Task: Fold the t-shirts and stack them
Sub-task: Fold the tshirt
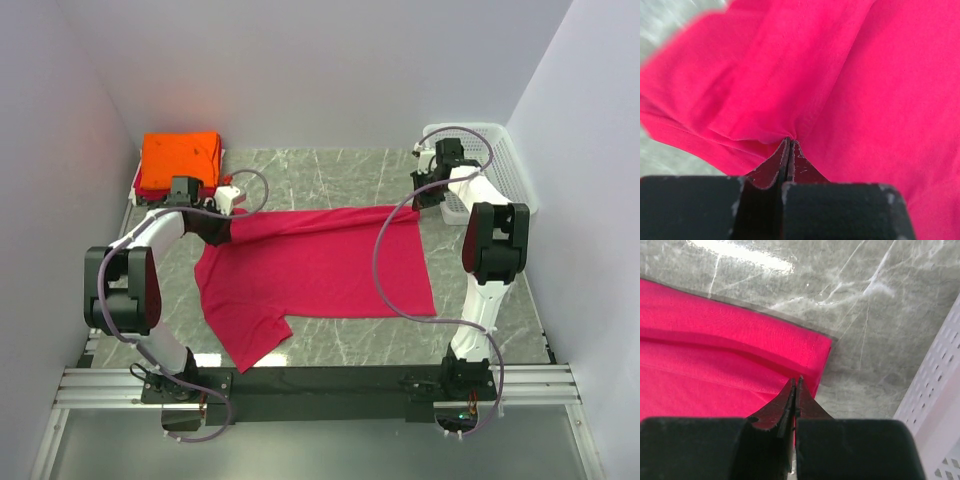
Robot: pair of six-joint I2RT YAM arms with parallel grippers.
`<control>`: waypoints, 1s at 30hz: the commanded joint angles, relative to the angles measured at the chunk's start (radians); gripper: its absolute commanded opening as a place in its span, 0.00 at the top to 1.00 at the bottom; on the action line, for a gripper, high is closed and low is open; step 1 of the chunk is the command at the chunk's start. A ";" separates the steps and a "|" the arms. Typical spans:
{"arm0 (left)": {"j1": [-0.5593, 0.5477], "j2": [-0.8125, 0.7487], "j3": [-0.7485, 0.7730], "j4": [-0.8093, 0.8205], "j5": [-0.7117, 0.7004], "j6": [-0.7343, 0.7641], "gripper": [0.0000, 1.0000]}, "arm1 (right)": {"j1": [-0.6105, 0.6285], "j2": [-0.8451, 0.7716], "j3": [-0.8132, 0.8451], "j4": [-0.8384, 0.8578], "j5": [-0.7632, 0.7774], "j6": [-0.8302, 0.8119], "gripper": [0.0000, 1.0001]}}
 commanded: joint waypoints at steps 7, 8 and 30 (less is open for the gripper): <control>-0.004 0.035 -0.056 -0.005 -0.032 0.012 0.99 | -0.010 -0.017 -0.026 -0.021 -0.011 -0.054 1.00; -0.004 0.040 -0.056 -0.006 -0.035 0.013 0.99 | -0.008 -0.014 -0.026 -0.024 -0.013 -0.057 1.00; 0.053 0.041 0.156 -0.215 0.086 0.083 0.54 | -0.007 -0.092 0.004 -0.231 -0.048 -0.206 0.48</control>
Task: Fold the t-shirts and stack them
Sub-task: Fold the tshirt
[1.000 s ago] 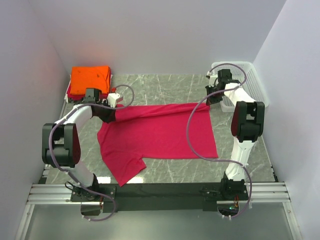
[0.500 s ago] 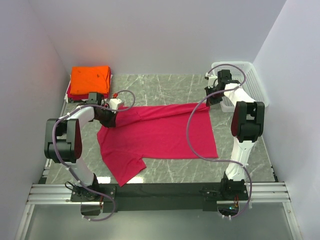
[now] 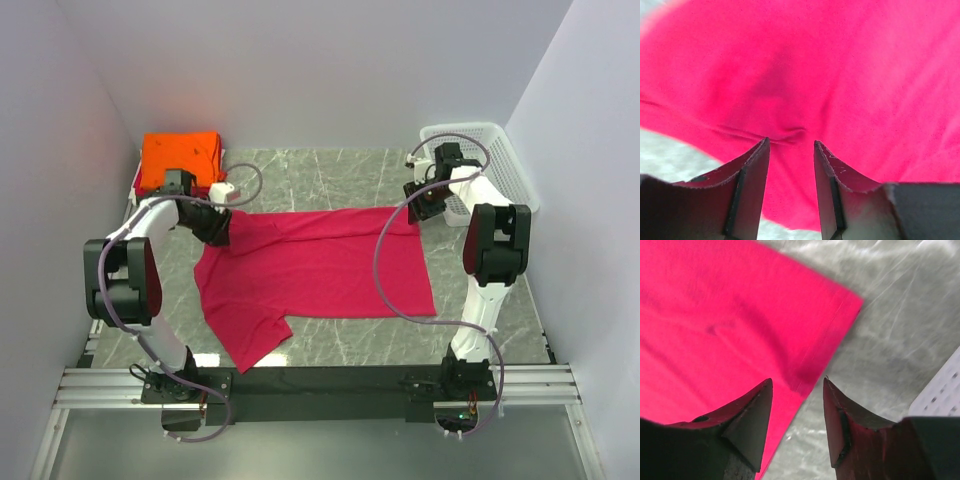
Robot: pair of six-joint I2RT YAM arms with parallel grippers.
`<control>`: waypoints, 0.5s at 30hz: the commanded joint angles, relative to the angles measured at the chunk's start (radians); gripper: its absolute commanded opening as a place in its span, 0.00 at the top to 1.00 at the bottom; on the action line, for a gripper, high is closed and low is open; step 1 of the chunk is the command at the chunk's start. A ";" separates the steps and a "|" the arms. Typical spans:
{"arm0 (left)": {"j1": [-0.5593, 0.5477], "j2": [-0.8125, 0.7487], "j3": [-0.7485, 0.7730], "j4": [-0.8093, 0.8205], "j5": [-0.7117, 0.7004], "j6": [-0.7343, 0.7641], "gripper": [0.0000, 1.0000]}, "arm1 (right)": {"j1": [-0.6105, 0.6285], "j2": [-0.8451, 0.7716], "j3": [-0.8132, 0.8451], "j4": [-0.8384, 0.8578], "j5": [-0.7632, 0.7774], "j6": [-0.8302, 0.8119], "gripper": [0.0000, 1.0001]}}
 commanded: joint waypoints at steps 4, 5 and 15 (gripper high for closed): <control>0.016 0.046 0.141 -0.016 0.056 0.002 0.55 | 0.000 -0.041 0.089 -0.082 -0.026 0.008 0.51; 0.015 0.063 0.163 -0.009 0.051 -0.004 0.55 | 0.004 -0.026 0.106 -0.099 -0.028 0.013 0.53; 0.009 0.202 0.236 0.046 0.021 -0.030 0.55 | 0.072 0.030 0.135 -0.093 -0.041 0.049 0.59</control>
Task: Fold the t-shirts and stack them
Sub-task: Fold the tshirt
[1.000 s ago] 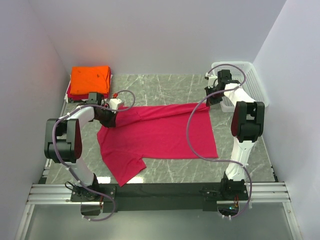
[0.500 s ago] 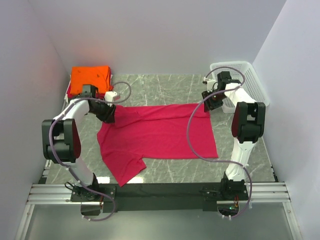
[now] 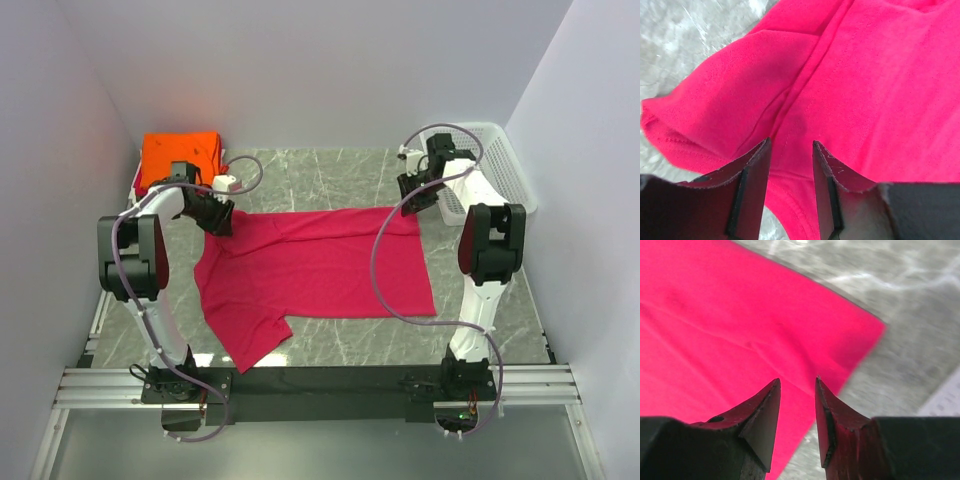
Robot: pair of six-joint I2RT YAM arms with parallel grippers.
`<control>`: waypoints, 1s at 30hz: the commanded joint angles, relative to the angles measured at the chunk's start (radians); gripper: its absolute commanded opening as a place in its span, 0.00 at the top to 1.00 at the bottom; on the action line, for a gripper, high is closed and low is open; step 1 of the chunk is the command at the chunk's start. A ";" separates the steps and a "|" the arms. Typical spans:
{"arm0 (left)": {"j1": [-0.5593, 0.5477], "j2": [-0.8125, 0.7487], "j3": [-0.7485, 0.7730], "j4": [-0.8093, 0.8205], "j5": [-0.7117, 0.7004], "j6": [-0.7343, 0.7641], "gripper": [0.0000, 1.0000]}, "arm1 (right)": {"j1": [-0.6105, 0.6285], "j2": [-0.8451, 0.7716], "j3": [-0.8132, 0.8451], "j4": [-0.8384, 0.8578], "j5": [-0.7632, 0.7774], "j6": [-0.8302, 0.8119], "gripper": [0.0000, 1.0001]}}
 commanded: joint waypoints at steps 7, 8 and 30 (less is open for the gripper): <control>-0.013 0.067 0.072 -0.007 -0.016 0.023 0.62 | 0.033 0.025 0.029 -0.006 -0.007 0.018 0.59; -0.013 0.065 0.066 -0.009 -0.022 0.028 0.64 | 0.033 0.025 0.029 -0.008 -0.004 0.015 0.59; -0.160 -0.248 -0.187 -0.299 0.124 0.266 0.99 | 0.031 0.006 0.054 -0.049 -0.003 0.002 0.61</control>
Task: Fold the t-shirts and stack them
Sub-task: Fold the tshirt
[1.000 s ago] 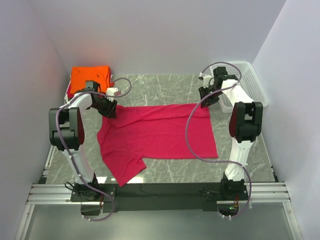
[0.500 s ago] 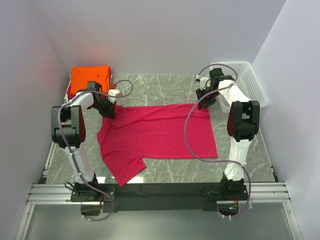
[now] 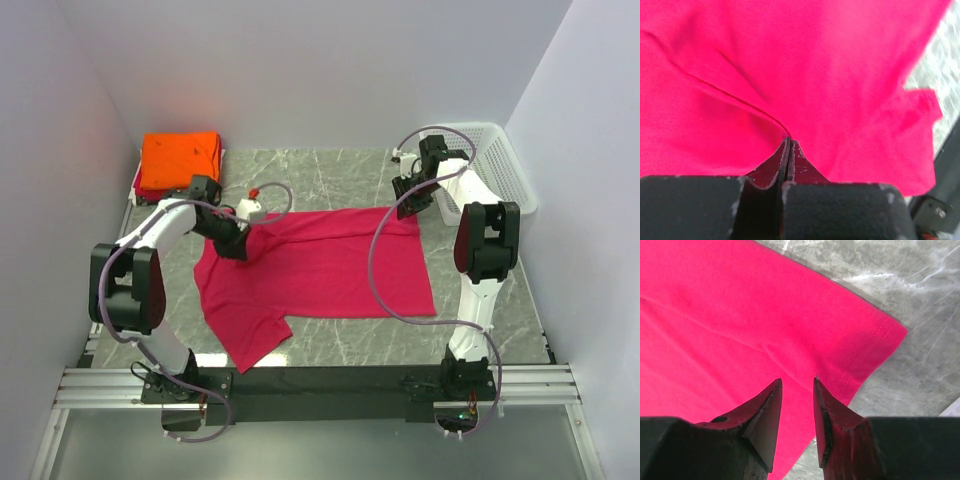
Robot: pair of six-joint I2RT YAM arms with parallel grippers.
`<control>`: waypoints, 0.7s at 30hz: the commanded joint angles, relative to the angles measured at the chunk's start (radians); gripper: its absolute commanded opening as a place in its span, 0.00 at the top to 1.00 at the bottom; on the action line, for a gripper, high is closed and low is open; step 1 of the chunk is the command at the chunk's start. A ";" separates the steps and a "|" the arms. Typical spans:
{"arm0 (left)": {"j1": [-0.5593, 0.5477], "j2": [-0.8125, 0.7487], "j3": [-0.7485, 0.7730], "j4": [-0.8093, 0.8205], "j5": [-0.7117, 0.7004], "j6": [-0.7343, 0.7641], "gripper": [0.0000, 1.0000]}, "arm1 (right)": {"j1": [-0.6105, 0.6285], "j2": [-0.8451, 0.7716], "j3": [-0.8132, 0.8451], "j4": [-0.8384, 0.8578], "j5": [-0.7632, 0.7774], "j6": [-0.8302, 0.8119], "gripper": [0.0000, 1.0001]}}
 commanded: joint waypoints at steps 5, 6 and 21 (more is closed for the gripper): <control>-0.040 -0.015 -0.127 -0.076 -0.009 0.137 0.99 | -0.006 -0.037 0.025 -0.025 -0.003 -0.022 0.61; -0.043 -0.017 -0.134 -0.077 -0.014 0.148 0.99 | -0.006 -0.036 0.026 -0.025 -0.005 -0.022 0.61; -0.043 0.115 0.031 0.157 0.076 -0.135 0.36 | -0.006 -0.022 0.009 -0.017 -0.005 -0.008 0.60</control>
